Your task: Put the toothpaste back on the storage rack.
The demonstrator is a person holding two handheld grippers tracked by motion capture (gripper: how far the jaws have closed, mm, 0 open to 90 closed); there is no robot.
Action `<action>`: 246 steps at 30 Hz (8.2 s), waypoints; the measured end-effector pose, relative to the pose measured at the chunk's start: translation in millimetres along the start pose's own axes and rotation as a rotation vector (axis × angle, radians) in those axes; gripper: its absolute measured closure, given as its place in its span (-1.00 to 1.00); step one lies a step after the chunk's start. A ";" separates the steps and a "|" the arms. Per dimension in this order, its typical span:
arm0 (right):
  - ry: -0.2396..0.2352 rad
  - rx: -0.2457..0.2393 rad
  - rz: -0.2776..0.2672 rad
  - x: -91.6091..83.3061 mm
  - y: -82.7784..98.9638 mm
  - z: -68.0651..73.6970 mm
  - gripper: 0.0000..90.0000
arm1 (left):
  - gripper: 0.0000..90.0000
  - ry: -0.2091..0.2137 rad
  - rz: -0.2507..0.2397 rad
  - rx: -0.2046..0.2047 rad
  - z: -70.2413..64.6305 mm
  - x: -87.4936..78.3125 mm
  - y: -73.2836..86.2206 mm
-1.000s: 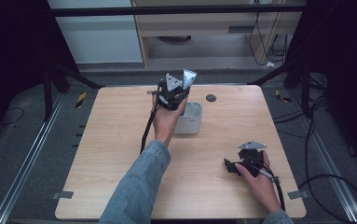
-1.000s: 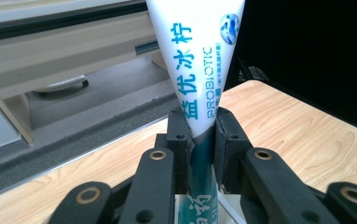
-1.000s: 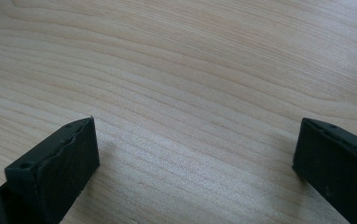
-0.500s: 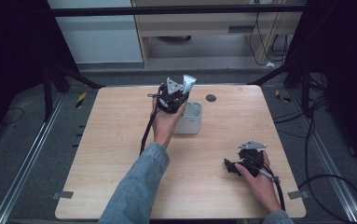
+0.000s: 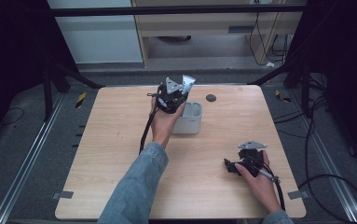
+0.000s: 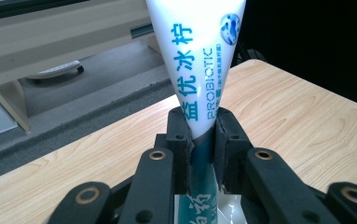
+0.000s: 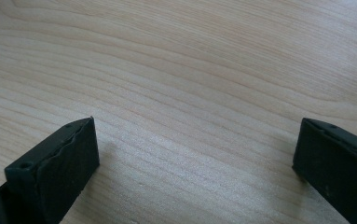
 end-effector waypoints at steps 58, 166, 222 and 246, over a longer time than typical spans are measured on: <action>-0.003 0.005 0.003 -0.3 0.1 0.4 -0.99 | 0.72 0.042 0.137 -0.009 -8.0 7.5 31.8; 0.000 -0.007 -0.001 0.6 -0.4 -0.4 -0.99 | -0.63 0.140 0.209 0.075 -42.2 -38.4 38.0; 0.002 0.000 0.001 0.3 -0.1 0.4 -0.99 | -0.89 0.048 0.392 -0.061 25.4 -86.7 190.5; 0.002 0.000 0.000 0.3 -0.2 0.5 -0.99 | -0.88 -0.110 0.433 -0.162 95.2 -123.5 233.7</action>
Point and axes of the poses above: each handheld gripper's, and its own axes: x roughly forward along the jaws, y roughly out of its underside, z roughly to its left, the point moved 6 cm from there along x, roughly forward along the jaws, and after that the axes turned 6 degrees about x, right-handed, at the moved point
